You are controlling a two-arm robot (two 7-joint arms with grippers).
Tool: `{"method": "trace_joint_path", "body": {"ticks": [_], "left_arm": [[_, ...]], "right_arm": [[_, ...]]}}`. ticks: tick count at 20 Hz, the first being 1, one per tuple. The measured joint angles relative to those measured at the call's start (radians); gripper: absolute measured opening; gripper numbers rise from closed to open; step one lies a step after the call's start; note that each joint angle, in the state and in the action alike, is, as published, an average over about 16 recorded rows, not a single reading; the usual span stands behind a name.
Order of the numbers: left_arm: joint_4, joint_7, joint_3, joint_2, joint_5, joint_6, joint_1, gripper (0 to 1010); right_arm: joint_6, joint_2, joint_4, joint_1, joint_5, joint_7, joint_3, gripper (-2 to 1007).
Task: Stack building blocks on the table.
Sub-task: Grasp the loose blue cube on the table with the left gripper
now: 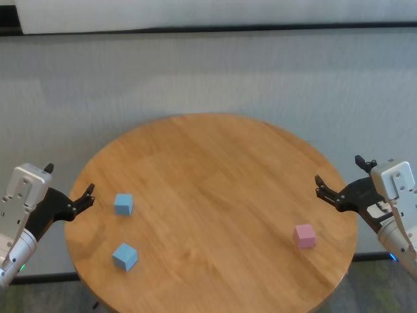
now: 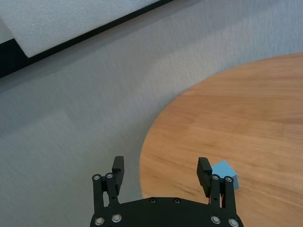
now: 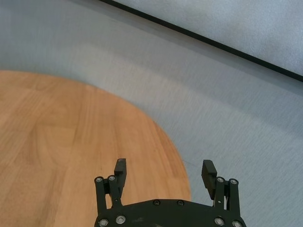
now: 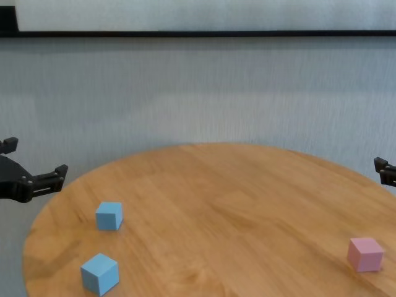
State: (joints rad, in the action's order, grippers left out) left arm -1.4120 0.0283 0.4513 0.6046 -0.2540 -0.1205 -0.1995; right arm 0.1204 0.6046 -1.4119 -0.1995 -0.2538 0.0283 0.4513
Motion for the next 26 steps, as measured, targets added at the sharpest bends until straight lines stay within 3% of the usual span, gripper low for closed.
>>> {"method": "trace_joint_path", "body": {"ticks": [26], "left_arm": [[0.0,0.0,0.0,0.0,0.0,0.0,0.0,1000]], "right_arm": [[0.0,0.0,0.0,0.0,0.0,0.0,0.0,1005]]}}
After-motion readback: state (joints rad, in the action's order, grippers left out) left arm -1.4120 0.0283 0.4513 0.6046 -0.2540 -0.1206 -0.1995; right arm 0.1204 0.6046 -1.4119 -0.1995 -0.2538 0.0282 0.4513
